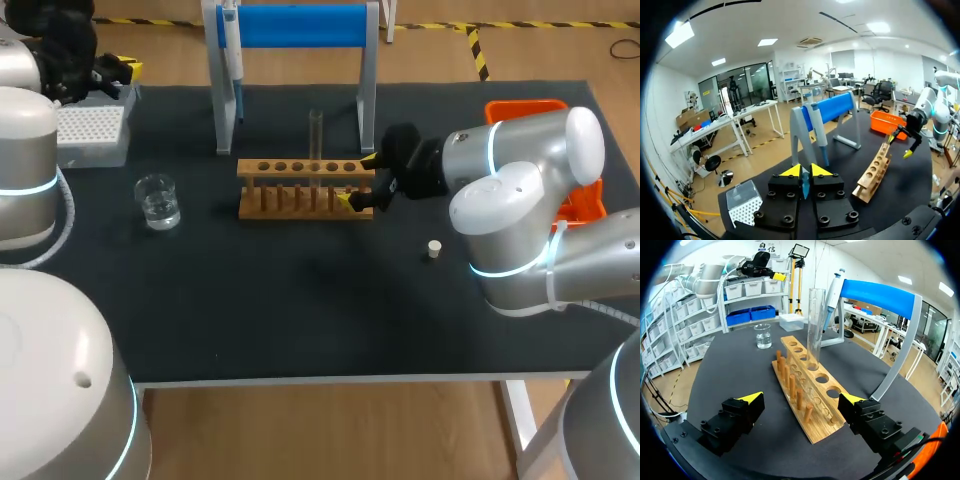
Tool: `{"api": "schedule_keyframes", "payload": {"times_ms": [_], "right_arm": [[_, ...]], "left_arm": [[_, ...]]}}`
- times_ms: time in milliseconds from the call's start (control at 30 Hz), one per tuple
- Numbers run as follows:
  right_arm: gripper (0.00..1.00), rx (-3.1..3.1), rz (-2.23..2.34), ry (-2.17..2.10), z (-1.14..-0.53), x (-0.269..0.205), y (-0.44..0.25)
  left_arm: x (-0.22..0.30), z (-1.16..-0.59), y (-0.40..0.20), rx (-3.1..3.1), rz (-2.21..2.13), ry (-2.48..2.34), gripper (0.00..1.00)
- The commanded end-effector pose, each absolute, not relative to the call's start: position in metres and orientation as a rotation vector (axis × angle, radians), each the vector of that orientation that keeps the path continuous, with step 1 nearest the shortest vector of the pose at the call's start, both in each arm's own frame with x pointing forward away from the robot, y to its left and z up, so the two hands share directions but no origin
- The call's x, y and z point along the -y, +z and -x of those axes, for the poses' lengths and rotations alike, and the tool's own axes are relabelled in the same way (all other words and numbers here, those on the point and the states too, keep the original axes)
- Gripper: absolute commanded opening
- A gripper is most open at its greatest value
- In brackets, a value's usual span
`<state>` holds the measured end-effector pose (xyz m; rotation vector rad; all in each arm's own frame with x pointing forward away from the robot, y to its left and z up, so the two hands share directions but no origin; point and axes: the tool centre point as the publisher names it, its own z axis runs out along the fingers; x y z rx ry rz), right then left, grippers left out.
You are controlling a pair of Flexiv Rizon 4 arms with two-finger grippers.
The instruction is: Invert the test tube, pick up the pipette, mount the tip to pipette, aspirate from beaker and dispense into the tube, eject the tip, return the pipette, and cap with the stopper.
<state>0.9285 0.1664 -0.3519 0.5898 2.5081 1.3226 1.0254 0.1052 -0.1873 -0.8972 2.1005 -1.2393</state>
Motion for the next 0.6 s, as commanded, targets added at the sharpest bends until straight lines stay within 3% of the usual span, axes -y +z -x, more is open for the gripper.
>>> {"api": "schedule_keyframes", "payload": {"times_ms": [33, 233, 600], "right_arm": [[1.0, -2.513, -0.59, 1.32, -0.928, -0.166, -0.351], [1.0, -2.513, -0.59, 1.32, -0.928, -0.166, -0.351], [1.0, -2.513, -0.59, 1.32, -0.928, -0.166, -0.351]], "left_arm": [[-0.108, -1.026, -0.186, -2.111, 0.893, -1.246, 0.0], [-0.087, -1.007, -0.174, -2.185, 0.804, -1.26, 0.0], [0.019, -0.934, -0.143, -2.485, 0.525, -1.306, 0.0]]}}
